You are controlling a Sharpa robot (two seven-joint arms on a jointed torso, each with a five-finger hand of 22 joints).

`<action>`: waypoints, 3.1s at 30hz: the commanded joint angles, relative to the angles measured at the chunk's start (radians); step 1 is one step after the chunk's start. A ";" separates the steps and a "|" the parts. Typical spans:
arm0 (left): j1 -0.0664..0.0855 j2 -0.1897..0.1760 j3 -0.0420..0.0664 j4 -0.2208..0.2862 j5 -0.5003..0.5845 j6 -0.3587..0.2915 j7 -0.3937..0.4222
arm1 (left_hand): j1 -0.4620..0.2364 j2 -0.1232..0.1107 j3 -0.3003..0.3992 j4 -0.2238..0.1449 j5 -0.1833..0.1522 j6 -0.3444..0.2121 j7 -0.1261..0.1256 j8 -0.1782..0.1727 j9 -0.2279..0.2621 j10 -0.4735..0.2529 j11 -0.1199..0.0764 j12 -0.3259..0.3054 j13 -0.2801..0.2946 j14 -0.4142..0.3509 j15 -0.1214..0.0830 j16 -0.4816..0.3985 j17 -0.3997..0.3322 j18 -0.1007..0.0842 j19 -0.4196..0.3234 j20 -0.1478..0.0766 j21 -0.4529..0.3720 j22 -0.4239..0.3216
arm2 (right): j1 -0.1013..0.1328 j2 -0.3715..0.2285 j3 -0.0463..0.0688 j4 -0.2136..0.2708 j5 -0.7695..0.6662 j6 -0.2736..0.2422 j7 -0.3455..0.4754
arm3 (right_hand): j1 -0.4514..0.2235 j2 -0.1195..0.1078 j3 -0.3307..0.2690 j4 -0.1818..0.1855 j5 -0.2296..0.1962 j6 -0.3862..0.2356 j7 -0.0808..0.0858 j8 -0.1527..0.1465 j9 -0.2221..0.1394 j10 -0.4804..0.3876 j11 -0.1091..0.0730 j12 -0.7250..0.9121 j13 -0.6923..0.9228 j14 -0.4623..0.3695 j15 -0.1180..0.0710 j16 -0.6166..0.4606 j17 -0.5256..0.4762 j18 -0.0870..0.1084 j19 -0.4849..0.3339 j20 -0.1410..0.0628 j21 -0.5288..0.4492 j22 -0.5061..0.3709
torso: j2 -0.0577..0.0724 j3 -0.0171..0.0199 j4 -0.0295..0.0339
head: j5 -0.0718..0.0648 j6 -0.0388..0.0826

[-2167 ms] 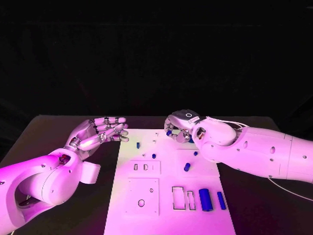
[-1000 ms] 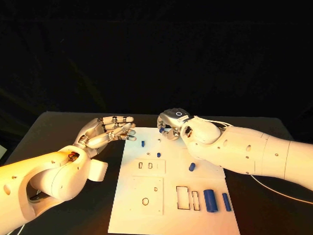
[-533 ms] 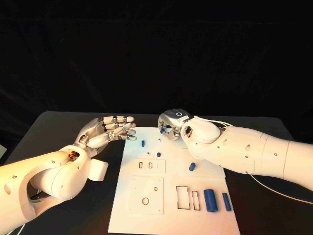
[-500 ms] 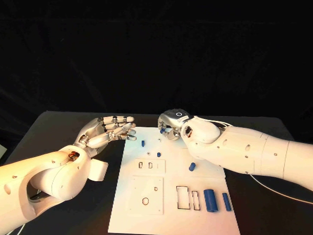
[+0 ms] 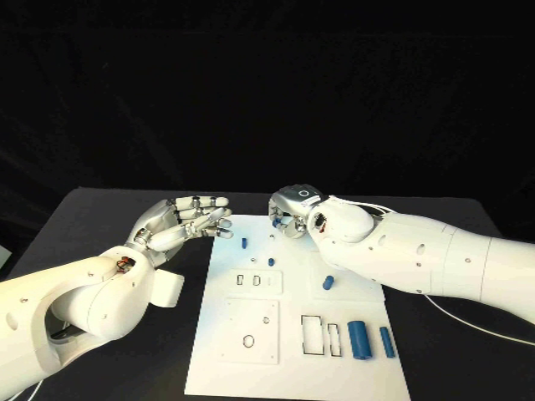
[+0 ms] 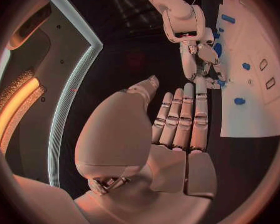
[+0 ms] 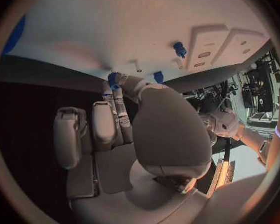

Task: Assemble the parts on the task board

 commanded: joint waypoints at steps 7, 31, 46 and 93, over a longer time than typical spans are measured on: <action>0.002 0.000 0.001 0.001 0.004 0.012 0.005 | -0.006 0.005 0.006 0.000 -0.004 -0.001 0.029 -0.002 0.001 0.001 0.004 -0.009 0.000 -0.008 0.002 0.008 0.005 -0.002 -0.010 0.001 0.011 0.004 | -0.002 0.000 -0.001 -0.007 0.029 -0.023 0.013 | -0.033 -0.054 -0.031 0.007 -0.013 -0.142 0.018 -0.089 -0.020 -0.197 0.029 0.005 -0.010 -0.019 0.033 -0.061 -0.098 0.020 -0.064 0.030 -0.098 -0.046 | -0.002 -0.0006 0.0013 | 0.003 0.003; 0.002 -0.015 0.001 -0.017 -0.001 0.039 0.009 | -0.012 -0.002 0.002 -0.002 -0.005 -0.007 0.025 -0.005 0.000 -0.004 0.002 -0.010 -0.001 -0.005 0.001 0.018 0.014 0.000 -0.015 0.002 0.021 0.011 | 0.039 -0.322 0.006 0.213 0.296 -0.081 0.038 | -0.014 -0.062 -0.194 0.076 0.063 -0.094 0.004 -0.099 -0.015 0.129 -0.028 0.185 0.091 -0.002 -0.008 -0.025 -0.076 0.011 -0.026 -0.002 -0.084 -0.004 | -0.011 0.0092 -0.0249 | -0.014 0.009; 0.001 -0.008 0.001 -0.029 -0.008 0.050 0.003 | -0.013 -0.005 0.002 -0.006 -0.004 -0.006 0.024 -0.005 0.001 -0.003 0.000 -0.009 0.000 -0.002 -0.001 0.025 0.019 0.001 -0.016 0.002 0.029 0.015 | 0.031 -0.342 0.005 0.152 0.360 0.019 -0.050 | 0.010 -0.030 -0.393 0.191 0.078 -0.145 0.012 -0.053 0.007 0.315 -0.013 1.492 1.466 0.086 0.006 0.275 0.419 -0.052 0.105 0.004 0.118 0.258 | -0.009 0.0100 -0.0223 | -0.021 0.006; 0.001 -0.001 0.000 -0.045 -0.003 0.059 -0.018 | -0.006 -0.002 0.007 -0.014 -0.004 -0.007 0.026 -0.005 0.002 -0.003 0.001 -0.009 0.000 -0.005 -0.001 0.029 0.024 0.001 -0.020 0.001 0.039 0.021 | -0.008 -0.305 0.003 0.133 0.418 0.016 -0.049 | 0.043 -0.013 -0.445 0.228 0.098 -0.149 0.015 -0.038 0.009 0.323 -0.009 1.501 1.478 0.092 0.012 0.294 0.464 -0.053 0.108 0.011 0.122 0.263 | -0.010 0.0094 -0.0215 | -0.018 -0.001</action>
